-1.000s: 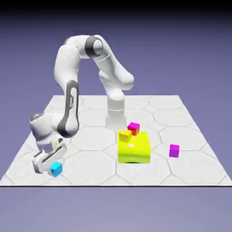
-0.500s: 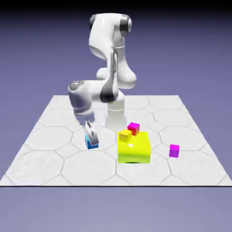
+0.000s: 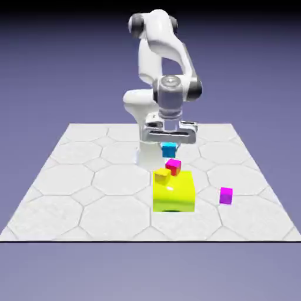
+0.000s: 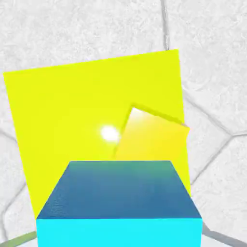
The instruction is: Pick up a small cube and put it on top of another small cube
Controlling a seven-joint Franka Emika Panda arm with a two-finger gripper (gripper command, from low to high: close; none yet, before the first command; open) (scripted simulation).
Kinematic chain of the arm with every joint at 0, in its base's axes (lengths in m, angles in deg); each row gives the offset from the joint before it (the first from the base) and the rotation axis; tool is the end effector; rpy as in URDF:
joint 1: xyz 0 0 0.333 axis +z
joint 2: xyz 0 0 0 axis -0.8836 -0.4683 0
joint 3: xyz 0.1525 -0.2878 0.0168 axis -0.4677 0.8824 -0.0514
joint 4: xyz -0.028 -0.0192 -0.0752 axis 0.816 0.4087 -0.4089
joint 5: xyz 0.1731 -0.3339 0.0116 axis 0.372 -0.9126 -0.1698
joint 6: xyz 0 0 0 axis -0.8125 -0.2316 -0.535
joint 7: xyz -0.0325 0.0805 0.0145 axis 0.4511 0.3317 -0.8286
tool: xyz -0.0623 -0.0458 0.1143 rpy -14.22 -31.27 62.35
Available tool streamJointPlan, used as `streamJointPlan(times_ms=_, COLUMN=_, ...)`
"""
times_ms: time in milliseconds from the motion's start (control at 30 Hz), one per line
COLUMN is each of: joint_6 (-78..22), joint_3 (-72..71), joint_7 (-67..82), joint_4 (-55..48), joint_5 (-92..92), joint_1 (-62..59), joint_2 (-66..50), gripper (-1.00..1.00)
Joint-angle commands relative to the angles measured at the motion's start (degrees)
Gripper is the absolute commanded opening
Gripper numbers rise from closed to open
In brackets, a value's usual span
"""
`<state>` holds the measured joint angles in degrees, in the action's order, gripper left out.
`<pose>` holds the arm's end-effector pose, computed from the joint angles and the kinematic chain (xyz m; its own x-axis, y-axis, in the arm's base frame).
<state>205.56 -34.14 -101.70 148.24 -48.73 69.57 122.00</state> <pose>0.2685 0.0893 0.3359 0.7478 -0.6485 -0.1423 -0.6328 -0.7611 0.1424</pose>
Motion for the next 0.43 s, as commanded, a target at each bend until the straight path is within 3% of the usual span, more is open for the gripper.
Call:
streamJointPlan(times_ms=0, joint_6=-1.1, joint_3=0.1, joint_7=2.1, joint_4=1.3, joint_5=-0.3, joint_1=1.9, joint_2=2.1, gripper=-1.00)
streamJointPlan(times_ms=67, joint_6=-1.2, joint_3=0.1, joint_7=2.4, joint_4=1.4, joint_5=-0.3, joint_1=2.2, joint_2=2.3, gripper=-1.00)
streamJointPlan(times_ms=267, joint_6=13.1, joint_3=-1.2, joint_7=2.5, joint_4=8.0, joint_5=1.1, joint_1=2.8, joint_2=-5.4, gripper=-1.00)
streamJointPlan(times_ms=300, joint_6=13.1, joint_3=-1.2, joint_7=2.5, joint_4=8.0, joint_5=1.1, joint_1=2.8, joint_2=-5.4, gripper=1.00)
streamJointPlan(times_ms=400, joint_6=8.1, joint_3=-0.7, joint_7=2.5, joint_4=5.7, joint_5=0.6, joint_1=2.6, joint_2=-2.7, gripper=1.00)
